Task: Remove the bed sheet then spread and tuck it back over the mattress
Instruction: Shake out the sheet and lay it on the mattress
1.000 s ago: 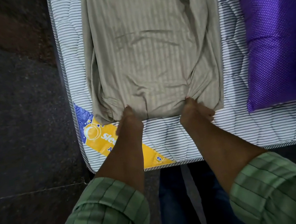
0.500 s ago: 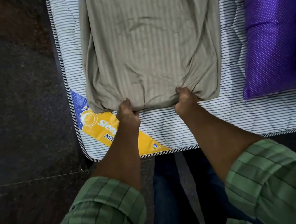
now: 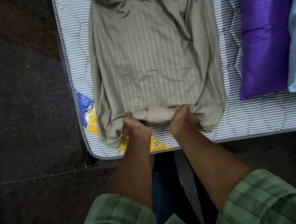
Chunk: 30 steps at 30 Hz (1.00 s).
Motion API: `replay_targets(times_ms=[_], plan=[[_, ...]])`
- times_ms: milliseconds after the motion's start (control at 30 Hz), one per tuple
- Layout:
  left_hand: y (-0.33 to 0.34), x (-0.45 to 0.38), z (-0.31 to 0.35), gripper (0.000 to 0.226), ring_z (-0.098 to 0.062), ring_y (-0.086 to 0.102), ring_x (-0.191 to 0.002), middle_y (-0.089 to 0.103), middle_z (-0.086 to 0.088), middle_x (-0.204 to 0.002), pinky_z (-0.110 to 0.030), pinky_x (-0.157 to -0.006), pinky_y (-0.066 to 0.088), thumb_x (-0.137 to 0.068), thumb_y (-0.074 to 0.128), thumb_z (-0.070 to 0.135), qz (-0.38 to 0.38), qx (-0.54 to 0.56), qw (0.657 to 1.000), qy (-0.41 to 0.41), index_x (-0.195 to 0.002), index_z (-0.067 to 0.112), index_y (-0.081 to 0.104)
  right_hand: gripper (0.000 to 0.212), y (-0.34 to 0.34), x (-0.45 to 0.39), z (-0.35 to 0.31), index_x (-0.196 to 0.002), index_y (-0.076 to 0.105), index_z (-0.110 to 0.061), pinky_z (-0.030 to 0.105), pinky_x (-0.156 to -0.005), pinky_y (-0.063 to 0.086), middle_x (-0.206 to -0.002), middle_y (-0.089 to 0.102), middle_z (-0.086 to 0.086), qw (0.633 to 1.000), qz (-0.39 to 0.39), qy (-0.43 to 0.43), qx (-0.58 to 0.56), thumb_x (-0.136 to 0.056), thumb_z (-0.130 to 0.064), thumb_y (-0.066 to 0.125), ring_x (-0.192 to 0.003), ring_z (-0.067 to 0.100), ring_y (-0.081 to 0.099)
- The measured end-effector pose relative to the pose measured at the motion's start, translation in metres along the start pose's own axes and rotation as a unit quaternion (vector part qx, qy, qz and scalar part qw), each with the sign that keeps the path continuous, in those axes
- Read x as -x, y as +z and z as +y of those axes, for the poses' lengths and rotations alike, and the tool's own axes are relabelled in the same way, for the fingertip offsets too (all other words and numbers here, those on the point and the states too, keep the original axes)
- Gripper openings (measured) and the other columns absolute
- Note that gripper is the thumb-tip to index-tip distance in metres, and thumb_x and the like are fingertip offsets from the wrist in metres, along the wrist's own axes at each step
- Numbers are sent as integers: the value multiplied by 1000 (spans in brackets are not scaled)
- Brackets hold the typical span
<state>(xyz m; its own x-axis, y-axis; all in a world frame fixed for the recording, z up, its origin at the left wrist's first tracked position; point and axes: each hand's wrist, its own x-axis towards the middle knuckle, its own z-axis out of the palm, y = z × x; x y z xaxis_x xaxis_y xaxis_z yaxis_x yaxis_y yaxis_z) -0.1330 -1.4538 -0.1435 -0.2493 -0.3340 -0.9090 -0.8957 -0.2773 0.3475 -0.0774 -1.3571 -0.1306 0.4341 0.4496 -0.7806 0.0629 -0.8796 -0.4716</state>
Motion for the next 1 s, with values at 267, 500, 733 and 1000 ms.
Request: replay_targets(times_ms=[267,500,733,1000], plan=[[115,24,142,23,-9,58,-44,67,-1,-56,-17,-36,33,-97,56,32,-172,43,979,100,-82,16,63,29,130,25,-120,-79,44,-25,43,-97,55,-111,57,7,959,-255,-102,63,-77,-53,43,-101,26,58],[222,50,238,30,-8,62,-50,68,2,-70,-13,-42,32,-102,42,31,-239,-20,958,157,-85,18,62,28,250,37,-210,-97,63,-8,55,-76,63,-107,73,14,966,-222,-119,-52,-74,-25,62,-87,32,72],[285,56,261,17,-4,56,-66,59,9,-77,-22,-60,35,-105,48,22,-336,-97,902,252,-93,22,60,22,309,19,-244,-94,60,-18,25,-54,45,-85,68,3,904,-389,-176,-22,-93,-40,59,-63,17,58],[271,-58,157,58,-23,43,-143,46,-5,-154,-39,-116,36,-89,61,30,-200,-612,599,477,-145,17,50,72,291,-63,-157,-158,34,-30,44,-124,23,-169,21,3,534,-303,-495,615,-93,-56,51,-154,27,21]])
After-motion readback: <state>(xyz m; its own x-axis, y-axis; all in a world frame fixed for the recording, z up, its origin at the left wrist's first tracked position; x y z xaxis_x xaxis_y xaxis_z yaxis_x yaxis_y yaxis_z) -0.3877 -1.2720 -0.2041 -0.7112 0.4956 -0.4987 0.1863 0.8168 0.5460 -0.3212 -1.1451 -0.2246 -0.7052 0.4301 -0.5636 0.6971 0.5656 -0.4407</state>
